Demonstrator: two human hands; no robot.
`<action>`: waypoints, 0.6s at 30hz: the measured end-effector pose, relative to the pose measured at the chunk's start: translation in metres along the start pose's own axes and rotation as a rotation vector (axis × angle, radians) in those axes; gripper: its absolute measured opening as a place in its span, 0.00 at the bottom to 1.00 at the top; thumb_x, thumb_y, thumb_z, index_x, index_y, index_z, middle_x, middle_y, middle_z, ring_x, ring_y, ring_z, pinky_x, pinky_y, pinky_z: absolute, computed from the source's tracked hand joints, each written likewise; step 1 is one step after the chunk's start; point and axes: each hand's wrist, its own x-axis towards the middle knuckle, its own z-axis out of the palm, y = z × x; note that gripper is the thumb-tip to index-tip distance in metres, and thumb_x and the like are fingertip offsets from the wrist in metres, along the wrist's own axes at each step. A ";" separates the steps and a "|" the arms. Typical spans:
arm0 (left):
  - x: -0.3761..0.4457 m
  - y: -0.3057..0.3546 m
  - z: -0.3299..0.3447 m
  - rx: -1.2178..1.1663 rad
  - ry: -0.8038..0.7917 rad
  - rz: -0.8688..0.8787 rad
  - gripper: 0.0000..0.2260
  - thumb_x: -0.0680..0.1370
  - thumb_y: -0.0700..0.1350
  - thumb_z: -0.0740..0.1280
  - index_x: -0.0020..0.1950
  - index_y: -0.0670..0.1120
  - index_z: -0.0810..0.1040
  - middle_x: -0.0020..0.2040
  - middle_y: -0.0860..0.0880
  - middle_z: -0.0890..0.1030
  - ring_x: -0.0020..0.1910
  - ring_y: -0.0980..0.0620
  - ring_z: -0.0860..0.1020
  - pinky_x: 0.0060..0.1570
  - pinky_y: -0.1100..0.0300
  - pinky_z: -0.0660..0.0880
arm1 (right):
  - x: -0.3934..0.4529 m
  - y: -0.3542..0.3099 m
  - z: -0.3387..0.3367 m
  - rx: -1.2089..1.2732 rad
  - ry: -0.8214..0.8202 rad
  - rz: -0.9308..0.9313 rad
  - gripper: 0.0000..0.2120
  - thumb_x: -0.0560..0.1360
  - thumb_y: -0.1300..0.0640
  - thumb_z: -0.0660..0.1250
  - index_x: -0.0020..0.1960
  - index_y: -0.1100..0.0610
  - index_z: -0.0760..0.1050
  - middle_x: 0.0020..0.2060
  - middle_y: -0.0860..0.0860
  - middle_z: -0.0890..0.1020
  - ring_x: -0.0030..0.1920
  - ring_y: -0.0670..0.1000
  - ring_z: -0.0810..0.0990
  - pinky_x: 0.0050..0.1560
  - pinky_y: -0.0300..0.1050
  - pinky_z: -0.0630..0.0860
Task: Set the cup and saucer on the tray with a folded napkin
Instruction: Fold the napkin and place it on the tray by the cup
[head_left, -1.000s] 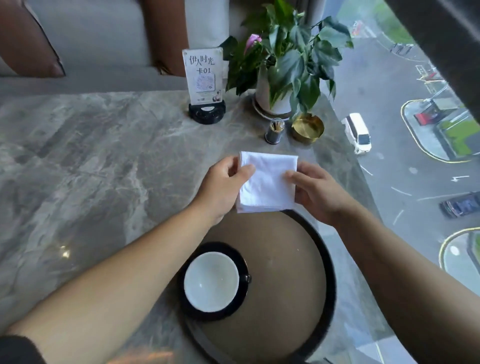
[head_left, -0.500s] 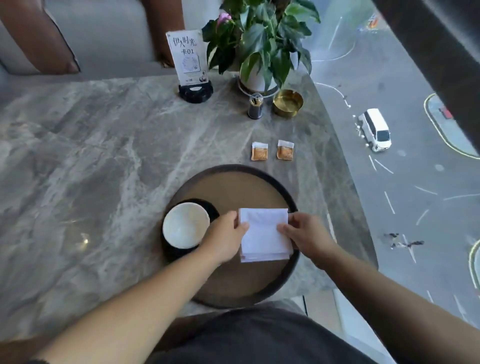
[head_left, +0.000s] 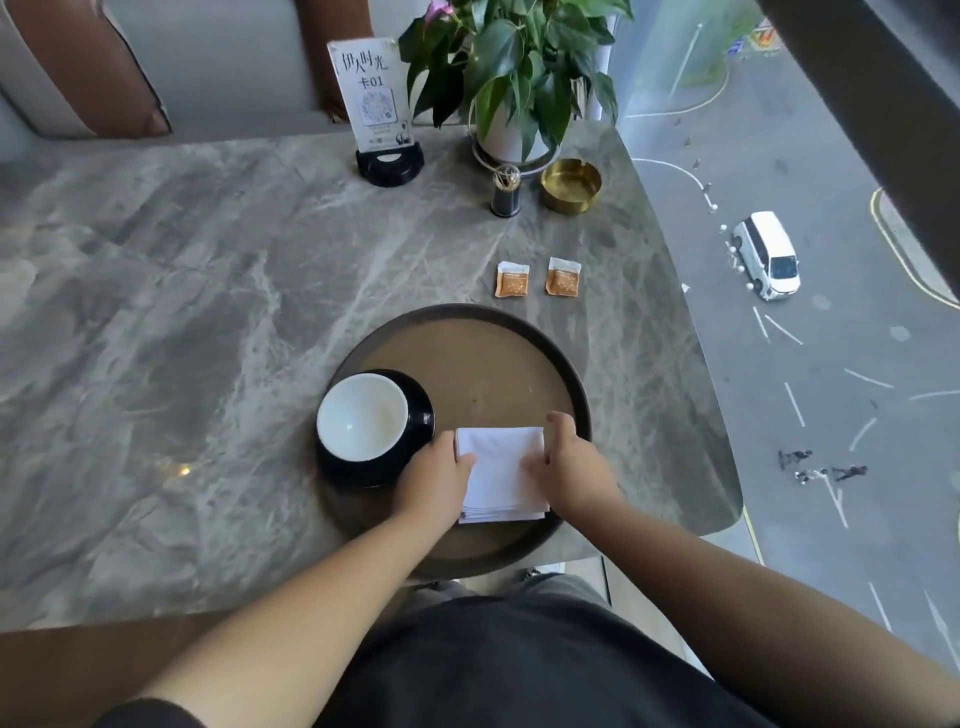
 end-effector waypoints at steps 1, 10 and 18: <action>0.002 0.001 0.001 0.040 -0.009 0.020 0.10 0.79 0.49 0.60 0.52 0.43 0.73 0.47 0.44 0.80 0.45 0.43 0.77 0.38 0.54 0.70 | 0.000 0.001 0.001 -0.028 0.008 -0.002 0.27 0.73 0.56 0.59 0.70 0.53 0.56 0.37 0.50 0.78 0.37 0.55 0.78 0.37 0.48 0.74; 0.007 0.001 0.009 0.213 -0.045 0.101 0.12 0.80 0.51 0.60 0.54 0.42 0.69 0.52 0.41 0.78 0.48 0.38 0.77 0.39 0.51 0.71 | 0.005 0.006 0.007 -0.187 0.005 -0.013 0.29 0.73 0.56 0.58 0.72 0.54 0.54 0.35 0.50 0.73 0.35 0.55 0.73 0.34 0.46 0.68; -0.004 0.000 0.012 0.488 0.006 0.208 0.27 0.78 0.50 0.64 0.74 0.44 0.59 0.62 0.42 0.69 0.48 0.42 0.78 0.43 0.53 0.73 | 0.000 0.019 0.004 -0.489 0.157 -0.333 0.14 0.74 0.50 0.62 0.56 0.56 0.72 0.50 0.56 0.73 0.44 0.59 0.76 0.32 0.46 0.69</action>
